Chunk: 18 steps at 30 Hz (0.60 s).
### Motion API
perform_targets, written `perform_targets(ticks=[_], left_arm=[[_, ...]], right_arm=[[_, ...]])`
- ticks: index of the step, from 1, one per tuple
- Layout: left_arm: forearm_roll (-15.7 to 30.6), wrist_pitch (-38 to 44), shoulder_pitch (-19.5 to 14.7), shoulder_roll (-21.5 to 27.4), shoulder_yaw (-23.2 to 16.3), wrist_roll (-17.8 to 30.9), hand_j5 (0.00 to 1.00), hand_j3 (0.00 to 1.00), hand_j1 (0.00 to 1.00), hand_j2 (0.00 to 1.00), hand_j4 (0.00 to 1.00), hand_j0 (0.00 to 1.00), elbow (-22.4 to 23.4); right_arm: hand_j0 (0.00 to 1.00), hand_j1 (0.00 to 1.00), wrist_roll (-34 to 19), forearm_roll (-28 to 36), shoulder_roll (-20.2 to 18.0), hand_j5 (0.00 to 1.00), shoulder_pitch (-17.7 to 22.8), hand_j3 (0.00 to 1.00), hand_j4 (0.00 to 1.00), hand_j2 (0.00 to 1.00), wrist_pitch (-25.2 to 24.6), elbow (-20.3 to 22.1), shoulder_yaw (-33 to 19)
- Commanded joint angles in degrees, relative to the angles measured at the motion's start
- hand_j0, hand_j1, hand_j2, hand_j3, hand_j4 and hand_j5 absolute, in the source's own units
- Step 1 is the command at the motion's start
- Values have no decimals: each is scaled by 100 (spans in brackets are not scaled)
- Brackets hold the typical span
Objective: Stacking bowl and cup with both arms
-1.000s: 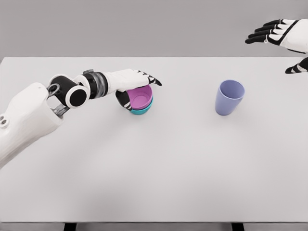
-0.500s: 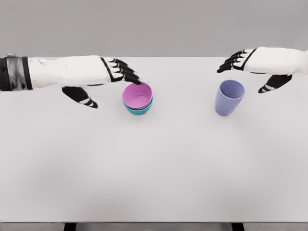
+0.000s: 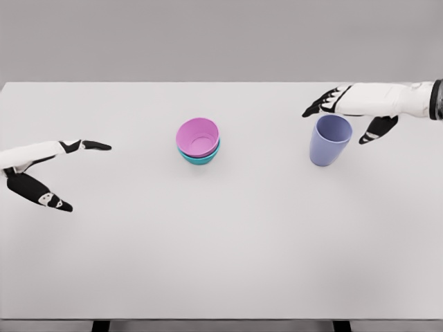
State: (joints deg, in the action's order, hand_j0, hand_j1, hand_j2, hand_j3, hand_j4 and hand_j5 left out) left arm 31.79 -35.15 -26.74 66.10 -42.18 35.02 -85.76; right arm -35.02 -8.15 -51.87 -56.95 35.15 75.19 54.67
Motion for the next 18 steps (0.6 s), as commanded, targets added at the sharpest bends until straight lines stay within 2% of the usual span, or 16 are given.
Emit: perform_targets(ticks=[1,3,8,11,18], left_arm=[[626,15,2,0,17,-2,100,100,100,100,100,100,121],[864,15,143,-18,17,-2,100,100,100,100,100,100,112],[873,15,160,-44,35,-2,100,100,100,100,100,100,244],[864,15,160,-44,35,-2,100,100,100,100,100,100,340],[811,15,160,-115,87,-2,100,100,100,100,100,100,411]], right_arm=[[100,100,2,-38,151,100,0,100,100,100,-15,-171,70],[100,100,2,-38,169,100,-9,100,100,100,-15,-198,140],[100,100,2,-46,177,100,-18,100,100,100,-15,-347,219],[100,100,2,-196,371,100,-18,100,100,100,-15,-584,237],[100,100,2,-310,485,100,-62,100,100,100,-15,-804,246]])
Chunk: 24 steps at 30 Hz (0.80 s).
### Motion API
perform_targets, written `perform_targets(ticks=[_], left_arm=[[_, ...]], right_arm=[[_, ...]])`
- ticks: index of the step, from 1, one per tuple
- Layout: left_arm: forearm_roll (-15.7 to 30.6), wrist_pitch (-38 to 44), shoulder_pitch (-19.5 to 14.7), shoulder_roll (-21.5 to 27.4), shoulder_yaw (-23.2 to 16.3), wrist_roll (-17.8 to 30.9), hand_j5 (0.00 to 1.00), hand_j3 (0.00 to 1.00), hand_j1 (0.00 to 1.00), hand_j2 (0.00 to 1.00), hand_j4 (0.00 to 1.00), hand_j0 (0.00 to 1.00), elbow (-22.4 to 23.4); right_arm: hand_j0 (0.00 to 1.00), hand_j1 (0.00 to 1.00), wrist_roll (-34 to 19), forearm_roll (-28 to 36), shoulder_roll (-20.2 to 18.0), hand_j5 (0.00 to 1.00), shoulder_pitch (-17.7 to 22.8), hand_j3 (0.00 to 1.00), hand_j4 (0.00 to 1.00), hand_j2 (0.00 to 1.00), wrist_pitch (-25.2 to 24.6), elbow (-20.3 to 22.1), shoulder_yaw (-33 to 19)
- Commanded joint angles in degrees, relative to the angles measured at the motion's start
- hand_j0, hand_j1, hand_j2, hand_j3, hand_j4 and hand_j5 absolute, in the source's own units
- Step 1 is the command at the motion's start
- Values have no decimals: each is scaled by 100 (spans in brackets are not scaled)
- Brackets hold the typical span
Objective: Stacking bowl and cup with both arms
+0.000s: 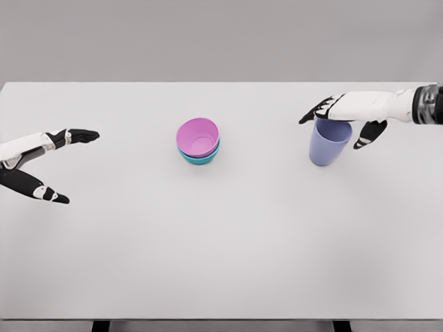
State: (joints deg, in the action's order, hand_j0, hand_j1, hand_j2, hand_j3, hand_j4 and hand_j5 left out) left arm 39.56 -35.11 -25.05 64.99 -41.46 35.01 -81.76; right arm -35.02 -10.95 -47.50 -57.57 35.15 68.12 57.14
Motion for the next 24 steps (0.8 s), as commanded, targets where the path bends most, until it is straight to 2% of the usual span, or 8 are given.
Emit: perform_targets(ticks=[1,4,7,13,15,20,22,24], left_arm=[[43,11,0,-12,16,-1,100,100,100,100,100,100,11],[78,11,-9,-135,24,-1,100,100,100,100,100,100,72],[8,11,0,-249,209,-1,100,100,100,100,100,100,249],[25,11,-9,-478,218,-1,100,100,100,100,100,100,363],[25,11,0,-487,218,-1,100,100,100,100,100,100,363],[25,11,-9,-487,218,-1,100,100,100,100,100,100,363],[25,11,-9,-487,218,-1,100,100,100,100,100,100,363],[25,11,-9,-487,218,-1,100,100,100,100,100,100,363]], right_arm=[[100,100,2,-47,74,100,0,100,100,100,-15,-97,-1],[100,100,2,-48,92,100,0,100,100,100,-15,-149,-1],[100,100,2,-48,101,100,0,100,100,100,-15,-159,69],[100,100,2,-48,136,100,0,100,100,100,-15,-194,113],[94,94,2,-48,136,94,0,94,94,94,-15,-194,140],[65,65,2,-21,136,65,0,65,65,65,-15,-194,131],[58,58,2,-12,136,58,0,58,58,58,-15,-202,131],[58,58,2,-12,145,58,-26,58,58,58,-15,-246,104]])
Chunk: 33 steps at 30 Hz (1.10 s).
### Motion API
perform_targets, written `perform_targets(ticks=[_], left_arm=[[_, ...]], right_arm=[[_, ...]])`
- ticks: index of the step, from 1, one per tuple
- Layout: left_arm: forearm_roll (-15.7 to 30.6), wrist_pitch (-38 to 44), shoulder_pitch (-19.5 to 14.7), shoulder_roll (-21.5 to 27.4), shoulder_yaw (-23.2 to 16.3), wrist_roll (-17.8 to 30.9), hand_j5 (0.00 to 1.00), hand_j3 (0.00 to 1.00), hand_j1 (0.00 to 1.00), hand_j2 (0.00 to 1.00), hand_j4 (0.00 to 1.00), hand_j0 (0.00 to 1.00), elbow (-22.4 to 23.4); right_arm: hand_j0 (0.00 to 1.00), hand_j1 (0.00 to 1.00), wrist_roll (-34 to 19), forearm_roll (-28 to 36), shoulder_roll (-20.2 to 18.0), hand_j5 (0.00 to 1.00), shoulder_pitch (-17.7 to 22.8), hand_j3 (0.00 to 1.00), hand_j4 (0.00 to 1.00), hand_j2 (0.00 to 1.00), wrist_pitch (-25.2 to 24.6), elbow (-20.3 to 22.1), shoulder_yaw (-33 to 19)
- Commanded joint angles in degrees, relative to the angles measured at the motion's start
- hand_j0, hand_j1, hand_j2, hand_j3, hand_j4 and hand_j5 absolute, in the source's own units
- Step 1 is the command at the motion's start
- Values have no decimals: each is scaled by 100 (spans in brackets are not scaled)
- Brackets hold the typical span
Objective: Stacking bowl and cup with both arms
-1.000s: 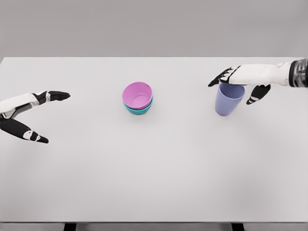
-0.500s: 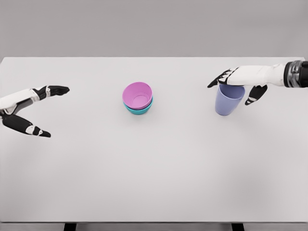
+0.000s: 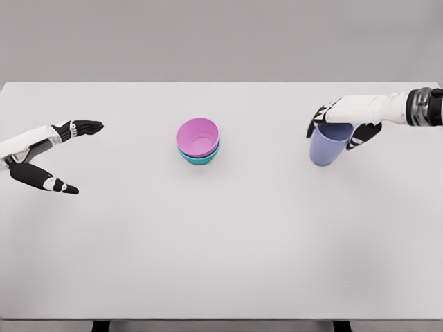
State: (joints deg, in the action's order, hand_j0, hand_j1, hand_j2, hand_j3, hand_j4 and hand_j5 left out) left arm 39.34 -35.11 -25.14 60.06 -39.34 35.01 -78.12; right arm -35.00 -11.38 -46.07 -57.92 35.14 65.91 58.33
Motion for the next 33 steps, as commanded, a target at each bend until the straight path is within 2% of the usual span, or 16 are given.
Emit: perform_targets(ticks=[1,7,13,18,22,27,33], left_arm=[[47,11,0,6,6,-1,100,100,100,100,100,100,-1],[47,11,0,6,6,-1,100,100,100,100,100,100,-1],[47,11,0,6,14,-1,100,100,100,100,100,100,16],[47,11,0,6,6,-1,100,100,100,100,100,100,16],[47,11,0,6,6,-1,100,100,100,100,100,100,16],[47,11,0,6,6,-1,100,100,100,100,100,100,16],[47,11,0,6,6,-1,100,100,100,100,100,100,16]], right_arm=[[59,59,0,21,27,59,0,59,59,59,-14,-61,-50],[60,60,0,12,273,60,-167,60,60,60,-14,-131,-76],[60,60,0,4,704,60,-387,60,60,60,-14,-105,-85],[61,61,0,13,1082,61,-527,61,61,61,-14,-43,-401],[61,61,0,21,1407,61,-606,61,61,61,-14,-34,-410],[61,61,0,30,1715,61,-659,61,61,61,-14,282,-612],[61,61,0,30,2180,61,-659,61,61,61,-14,300,-603]])
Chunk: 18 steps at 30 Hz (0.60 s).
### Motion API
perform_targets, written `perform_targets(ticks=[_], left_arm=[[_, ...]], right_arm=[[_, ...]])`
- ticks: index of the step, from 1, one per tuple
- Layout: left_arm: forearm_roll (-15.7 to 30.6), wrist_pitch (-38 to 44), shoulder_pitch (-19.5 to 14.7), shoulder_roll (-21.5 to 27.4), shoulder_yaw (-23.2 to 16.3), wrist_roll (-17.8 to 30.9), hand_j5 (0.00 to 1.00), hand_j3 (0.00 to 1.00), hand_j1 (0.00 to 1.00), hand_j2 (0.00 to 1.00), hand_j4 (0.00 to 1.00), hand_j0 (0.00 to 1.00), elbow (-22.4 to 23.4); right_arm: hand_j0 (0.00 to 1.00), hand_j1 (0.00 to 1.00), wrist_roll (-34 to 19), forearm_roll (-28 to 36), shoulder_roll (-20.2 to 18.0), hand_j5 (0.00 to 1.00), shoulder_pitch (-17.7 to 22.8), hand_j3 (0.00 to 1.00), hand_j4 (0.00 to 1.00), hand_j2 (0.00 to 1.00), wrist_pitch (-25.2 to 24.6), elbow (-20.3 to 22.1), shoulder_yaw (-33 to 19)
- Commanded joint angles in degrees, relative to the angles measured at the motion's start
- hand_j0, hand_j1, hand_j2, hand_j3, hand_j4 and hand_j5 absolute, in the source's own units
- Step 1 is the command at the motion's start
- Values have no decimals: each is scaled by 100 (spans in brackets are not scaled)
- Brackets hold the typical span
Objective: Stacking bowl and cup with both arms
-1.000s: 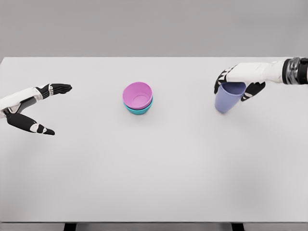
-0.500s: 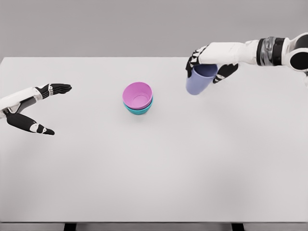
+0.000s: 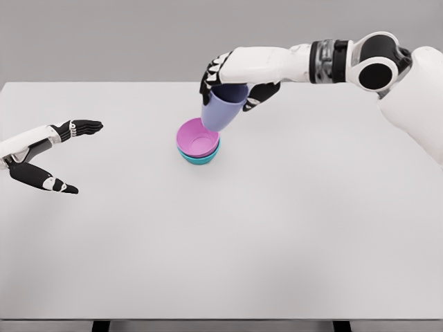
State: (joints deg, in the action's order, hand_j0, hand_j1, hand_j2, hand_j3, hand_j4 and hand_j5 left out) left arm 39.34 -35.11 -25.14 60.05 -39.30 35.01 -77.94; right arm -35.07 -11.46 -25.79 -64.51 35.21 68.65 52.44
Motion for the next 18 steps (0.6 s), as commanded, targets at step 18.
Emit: perform_targets(ticks=[18], left_arm=[[48,11,0,7,1,-1,100,100,100,100,100,100,-11]], right_arm=[[60,60,7,-5,707,60,-18,60,60,60,-21,-686,258]])
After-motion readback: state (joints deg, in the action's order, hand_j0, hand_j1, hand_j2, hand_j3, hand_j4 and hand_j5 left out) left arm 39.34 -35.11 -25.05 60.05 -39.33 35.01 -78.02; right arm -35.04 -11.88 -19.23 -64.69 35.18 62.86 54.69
